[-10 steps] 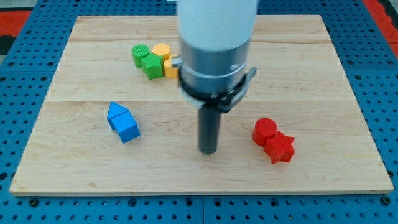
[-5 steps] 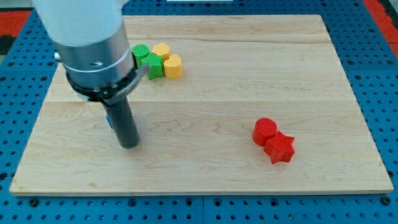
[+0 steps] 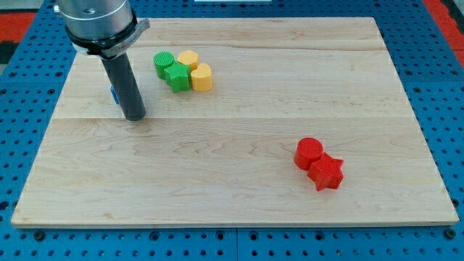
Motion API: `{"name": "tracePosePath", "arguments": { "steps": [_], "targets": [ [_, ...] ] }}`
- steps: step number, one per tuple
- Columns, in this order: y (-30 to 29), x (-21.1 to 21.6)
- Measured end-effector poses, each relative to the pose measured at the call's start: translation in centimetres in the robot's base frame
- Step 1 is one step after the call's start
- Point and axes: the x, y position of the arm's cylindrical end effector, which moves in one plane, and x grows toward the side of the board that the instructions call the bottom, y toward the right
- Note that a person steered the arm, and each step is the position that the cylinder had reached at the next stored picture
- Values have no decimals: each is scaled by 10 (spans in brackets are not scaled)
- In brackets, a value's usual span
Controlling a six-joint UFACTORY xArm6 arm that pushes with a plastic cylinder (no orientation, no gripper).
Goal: Slide the blue cube along with blue triangle towards center left
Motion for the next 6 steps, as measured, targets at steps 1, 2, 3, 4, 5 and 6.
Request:
{"name": "tracePosePath", "arguments": {
  "steps": [1,2,3,4,5,6],
  "targets": [
    [0,-3],
    [-1,-1],
    [-22,2],
    [-36,1],
    [-42,-3],
    [-63,-4]
  ]
}}
